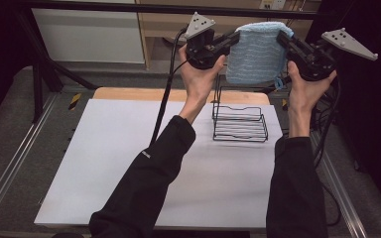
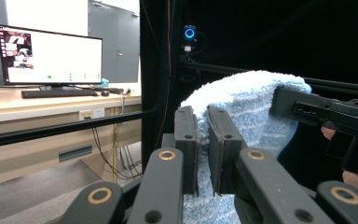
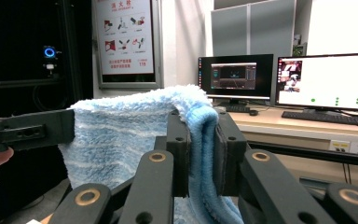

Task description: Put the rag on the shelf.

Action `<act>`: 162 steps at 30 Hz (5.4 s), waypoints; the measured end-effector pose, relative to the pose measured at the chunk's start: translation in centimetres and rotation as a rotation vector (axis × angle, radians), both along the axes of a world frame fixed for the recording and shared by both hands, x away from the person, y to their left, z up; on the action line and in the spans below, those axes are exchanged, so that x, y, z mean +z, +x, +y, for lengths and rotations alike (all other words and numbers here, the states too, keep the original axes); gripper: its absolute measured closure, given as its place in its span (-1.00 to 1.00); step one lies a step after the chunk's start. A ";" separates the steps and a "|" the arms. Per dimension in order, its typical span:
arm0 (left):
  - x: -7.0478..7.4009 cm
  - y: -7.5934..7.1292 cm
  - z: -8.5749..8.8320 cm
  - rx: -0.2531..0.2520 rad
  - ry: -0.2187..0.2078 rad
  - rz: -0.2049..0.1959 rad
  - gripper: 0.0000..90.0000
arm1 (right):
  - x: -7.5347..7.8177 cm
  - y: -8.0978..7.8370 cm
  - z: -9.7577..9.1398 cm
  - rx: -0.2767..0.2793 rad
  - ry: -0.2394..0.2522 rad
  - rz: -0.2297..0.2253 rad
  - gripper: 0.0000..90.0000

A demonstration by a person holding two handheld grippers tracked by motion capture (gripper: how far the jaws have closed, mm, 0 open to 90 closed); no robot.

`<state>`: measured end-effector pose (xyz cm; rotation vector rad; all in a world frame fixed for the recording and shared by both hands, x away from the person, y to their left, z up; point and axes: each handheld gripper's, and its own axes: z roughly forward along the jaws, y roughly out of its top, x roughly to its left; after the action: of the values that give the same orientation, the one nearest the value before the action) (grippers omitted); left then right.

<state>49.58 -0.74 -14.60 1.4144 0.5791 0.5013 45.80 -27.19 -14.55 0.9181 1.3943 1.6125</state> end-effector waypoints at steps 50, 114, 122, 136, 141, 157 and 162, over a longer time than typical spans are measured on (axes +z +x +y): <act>-6.2 1.4 -0.9 -0.087 0.195 0.056 0.85 | -7.4 0.4 -2.4 0.026 -0.042 0.164 0.77; -7.3 -0.6 -1.1 -0.172 0.318 0.254 0.98 | -9.9 -2.5 -3.1 0.131 -0.097 0.250 0.23; -8.0 -0.8 -1.4 -0.172 0.356 0.242 0.99 | -8.5 -3.2 -2.8 0.118 -0.081 0.216 -0.06; -9.7 -0.9 -1.8 -0.155 0.409 0.232 1.00 | -9.5 -2.9 -2.3 0.178 -0.105 0.365 0.95; -10.4 -0.8 -2.0 -0.150 0.414 0.232 1.00 | -10.7 -2.8 -2.6 0.174 -0.112 0.391 1.00; -12.1 0.0 -2.8 -0.109 0.459 0.223 1.00 | -13.7 -1.3 -3.1 0.109 -0.117 0.418 1.00; -12.8 0.7 -2.9 -0.111 0.448 0.236 0.99 | -14.1 -0.6 -3.1 0.100 -0.117 0.415 1.00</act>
<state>50.24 -3.61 -27.42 1.9398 0.5941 0.3911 45.17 -30.26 -28.70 1.1743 1.8215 1.4444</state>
